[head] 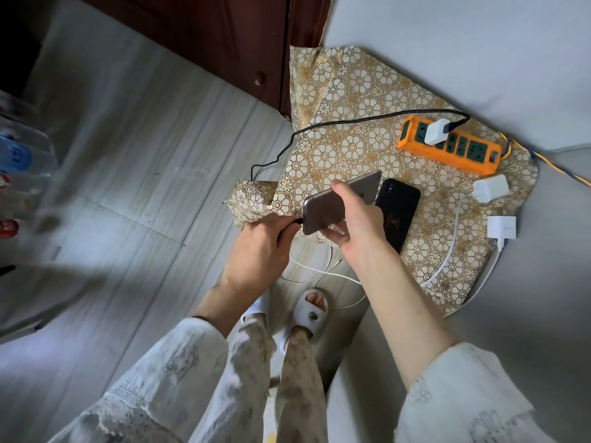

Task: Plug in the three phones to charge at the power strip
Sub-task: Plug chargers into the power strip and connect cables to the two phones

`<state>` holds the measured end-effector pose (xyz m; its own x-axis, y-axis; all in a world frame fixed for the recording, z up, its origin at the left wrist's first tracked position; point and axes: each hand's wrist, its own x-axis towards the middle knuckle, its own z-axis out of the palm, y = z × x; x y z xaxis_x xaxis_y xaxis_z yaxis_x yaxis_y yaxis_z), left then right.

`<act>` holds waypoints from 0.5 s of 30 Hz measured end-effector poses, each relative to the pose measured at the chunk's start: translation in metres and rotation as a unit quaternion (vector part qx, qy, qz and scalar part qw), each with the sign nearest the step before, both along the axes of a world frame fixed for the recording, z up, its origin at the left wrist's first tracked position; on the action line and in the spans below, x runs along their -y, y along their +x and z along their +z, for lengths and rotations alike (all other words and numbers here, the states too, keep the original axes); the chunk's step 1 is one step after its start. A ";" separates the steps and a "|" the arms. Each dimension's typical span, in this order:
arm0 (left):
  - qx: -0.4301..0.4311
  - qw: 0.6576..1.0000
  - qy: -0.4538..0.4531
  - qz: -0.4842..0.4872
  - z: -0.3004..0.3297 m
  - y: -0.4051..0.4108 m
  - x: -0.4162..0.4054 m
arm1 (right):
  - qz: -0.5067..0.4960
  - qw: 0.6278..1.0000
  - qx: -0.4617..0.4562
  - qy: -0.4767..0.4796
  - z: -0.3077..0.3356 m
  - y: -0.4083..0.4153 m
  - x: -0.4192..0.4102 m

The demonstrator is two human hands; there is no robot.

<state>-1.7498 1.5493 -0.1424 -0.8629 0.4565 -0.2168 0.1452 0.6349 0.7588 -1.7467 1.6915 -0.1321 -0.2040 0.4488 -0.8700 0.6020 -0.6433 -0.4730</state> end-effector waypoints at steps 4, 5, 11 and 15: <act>0.031 0.999 0.013 0.039 -0.003 0.010 0.003 | 0.023 1.000 -0.004 0.003 -0.002 0.003 0.008; 0.037 0.998 0.017 0.044 -0.004 0.012 0.003 | 0.030 1.000 -0.004 0.008 -0.003 0.003 0.009; 0.065 0.998 -0.008 0.007 -0.018 0.010 0.001 | 0.113 0.992 0.005 0.056 -0.014 -0.007 0.000; 0.100 0.987 -0.099 -0.077 -0.035 -0.009 -0.006 | 0.212 0.965 0.062 0.143 -0.032 -0.017 -0.020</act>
<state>-1.7589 1.5549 -0.1770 -0.7171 0.5103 -0.4747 0.1108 0.7560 0.6452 -1.7641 1.7112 -0.1645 -0.3245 0.5730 -0.7525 0.8461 -0.1798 -0.5018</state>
